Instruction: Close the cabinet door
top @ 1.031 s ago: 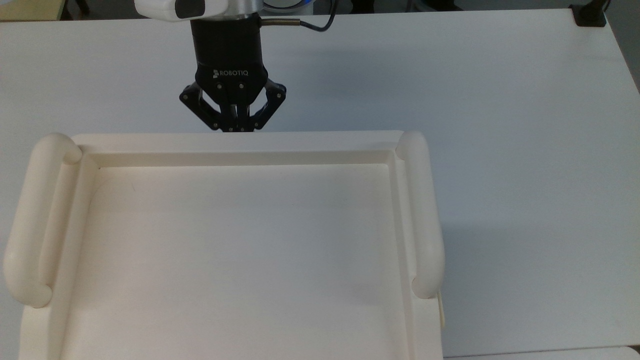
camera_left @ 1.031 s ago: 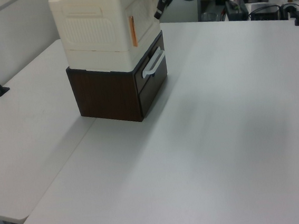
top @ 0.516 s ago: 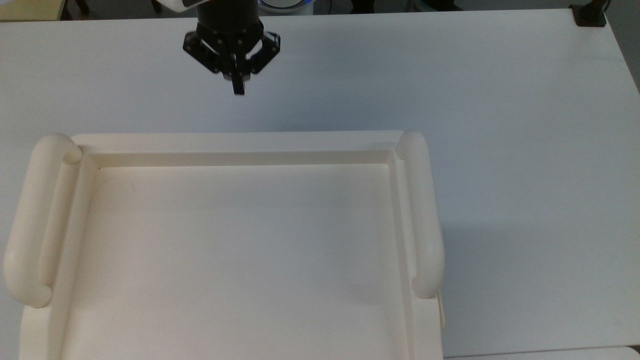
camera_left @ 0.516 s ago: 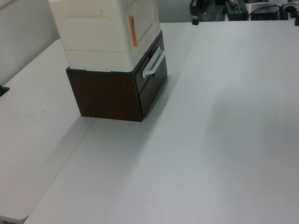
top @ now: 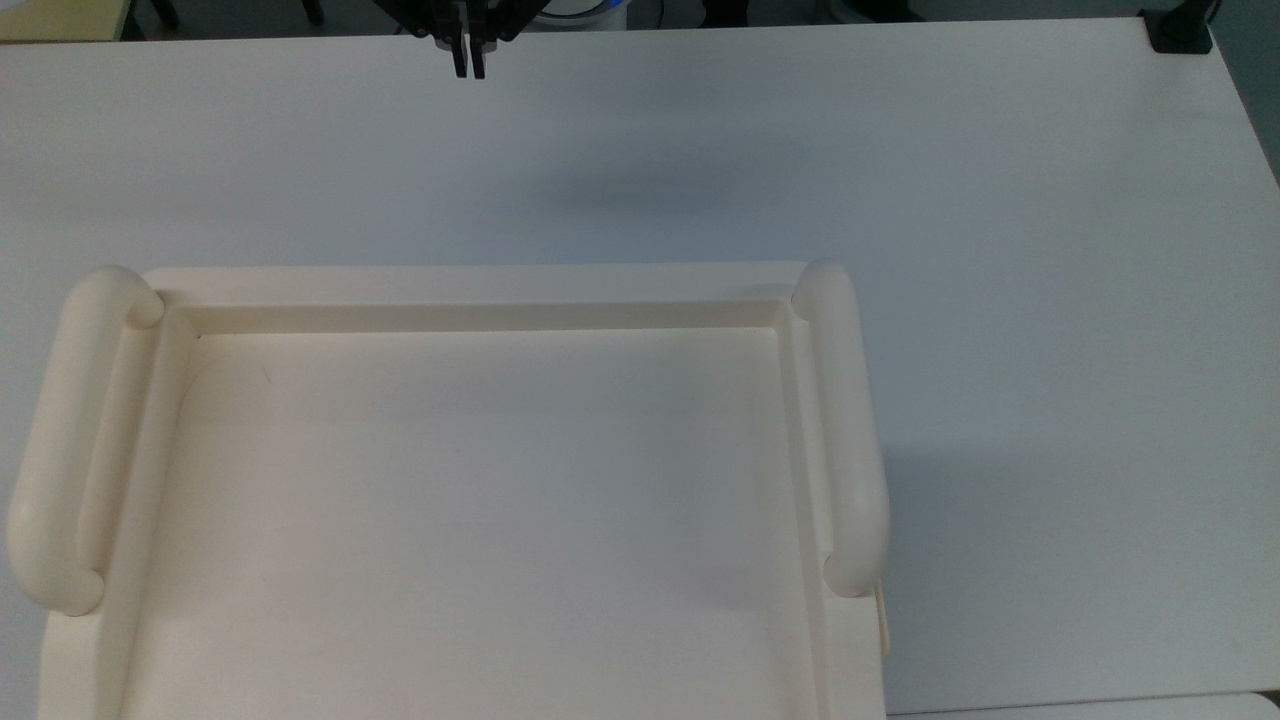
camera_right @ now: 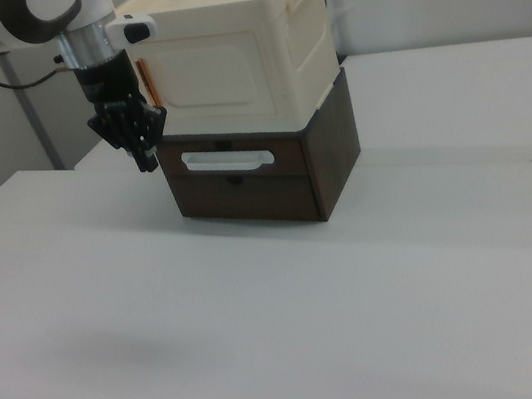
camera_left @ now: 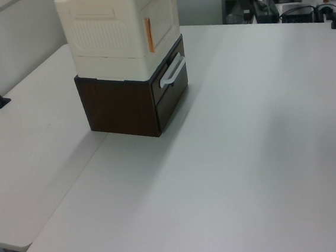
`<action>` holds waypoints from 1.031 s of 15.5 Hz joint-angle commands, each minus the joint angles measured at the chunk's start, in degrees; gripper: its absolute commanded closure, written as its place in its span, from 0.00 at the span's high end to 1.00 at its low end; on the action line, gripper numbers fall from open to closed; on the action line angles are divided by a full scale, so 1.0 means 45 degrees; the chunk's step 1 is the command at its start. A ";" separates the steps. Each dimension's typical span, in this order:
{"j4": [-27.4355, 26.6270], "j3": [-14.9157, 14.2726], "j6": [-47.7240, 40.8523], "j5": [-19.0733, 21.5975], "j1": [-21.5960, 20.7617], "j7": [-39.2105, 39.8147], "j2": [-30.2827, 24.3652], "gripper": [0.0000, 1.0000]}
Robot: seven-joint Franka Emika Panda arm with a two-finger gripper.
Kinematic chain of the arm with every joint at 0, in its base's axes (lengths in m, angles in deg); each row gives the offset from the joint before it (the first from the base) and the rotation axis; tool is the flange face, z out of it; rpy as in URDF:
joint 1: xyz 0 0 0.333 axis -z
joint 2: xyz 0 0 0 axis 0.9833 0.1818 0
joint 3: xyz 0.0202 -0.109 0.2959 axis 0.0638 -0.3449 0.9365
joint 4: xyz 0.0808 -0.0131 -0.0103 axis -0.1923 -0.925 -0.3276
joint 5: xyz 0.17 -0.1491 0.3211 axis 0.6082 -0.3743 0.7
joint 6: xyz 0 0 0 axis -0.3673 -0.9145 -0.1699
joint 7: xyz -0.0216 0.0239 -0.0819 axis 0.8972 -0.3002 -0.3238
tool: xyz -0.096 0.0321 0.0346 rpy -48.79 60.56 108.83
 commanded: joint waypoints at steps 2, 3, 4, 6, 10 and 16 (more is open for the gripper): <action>-0.0343 -0.0069 -0.0025 -0.0242 -0.0019 -0.0261 -0.0213 0.80; -0.0344 -0.0088 -0.0005 -0.0262 -0.0019 -0.0261 -0.0193 0.98; -0.0324 -0.0069 -0.0005 -0.0397 0.0001 -0.0242 -0.0193 1.00; -0.0344 -0.0069 -0.0044 -0.0632 -0.0019 -0.0241 -0.0193 1.00; -0.0285 -0.0069 -0.0044 -0.0633 -0.0019 -0.0241 -0.0212 1.00; -0.0265 -0.0030 -0.0024 -0.0594 -0.0019 -0.0261 -0.0212 1.00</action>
